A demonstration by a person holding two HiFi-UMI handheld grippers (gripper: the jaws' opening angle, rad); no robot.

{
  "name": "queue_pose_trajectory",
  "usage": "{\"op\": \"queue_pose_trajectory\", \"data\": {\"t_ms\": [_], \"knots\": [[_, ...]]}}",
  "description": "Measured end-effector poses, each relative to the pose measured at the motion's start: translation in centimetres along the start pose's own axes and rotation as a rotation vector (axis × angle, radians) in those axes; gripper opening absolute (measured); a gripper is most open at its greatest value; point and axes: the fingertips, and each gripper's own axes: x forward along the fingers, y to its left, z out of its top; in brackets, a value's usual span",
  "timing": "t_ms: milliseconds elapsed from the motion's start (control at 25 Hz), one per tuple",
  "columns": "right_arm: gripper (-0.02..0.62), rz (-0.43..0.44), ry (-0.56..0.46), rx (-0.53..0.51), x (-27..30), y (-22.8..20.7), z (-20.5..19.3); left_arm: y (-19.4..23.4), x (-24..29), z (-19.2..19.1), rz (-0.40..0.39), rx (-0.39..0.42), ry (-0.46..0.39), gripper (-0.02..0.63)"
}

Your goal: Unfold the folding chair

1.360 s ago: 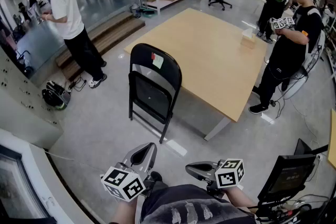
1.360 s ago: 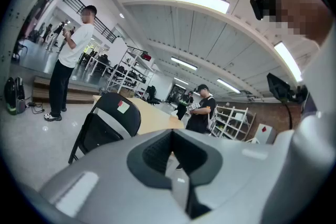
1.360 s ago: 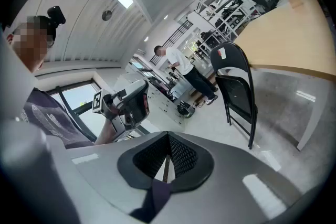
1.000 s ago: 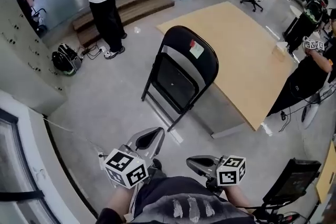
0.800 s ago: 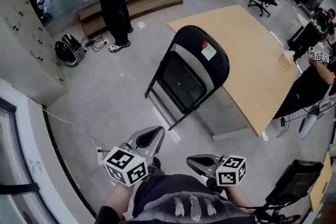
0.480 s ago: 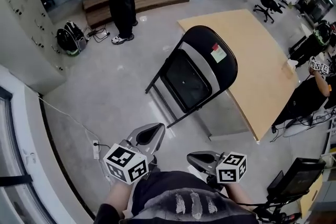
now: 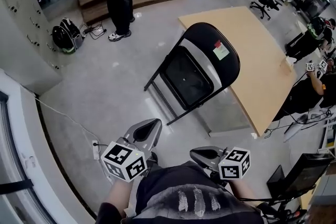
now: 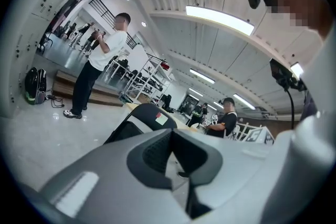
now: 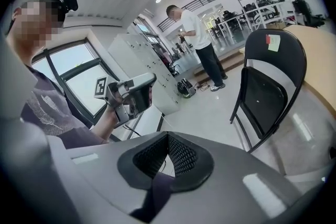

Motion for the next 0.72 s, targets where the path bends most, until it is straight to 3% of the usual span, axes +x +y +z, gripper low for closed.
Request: {"op": "queue_pose_trajectory", "data": {"t_ms": [360,600,720], "knots": [[0.0,0.035,-0.012,0.028,0.7,-0.7,0.6,0.4,0.4,0.0,0.042,0.006,0.04,0.002],[0.0,0.085,-0.032,0.042,0.6,-3.4,2.5,1.5,1.6,1.0,0.168,0.017,0.024,0.002],[0.0,0.109,-0.026,0.039,0.1,-4.8,3.3,1.3,3.4,1.5,0.186,0.016,0.038,0.002]]}}
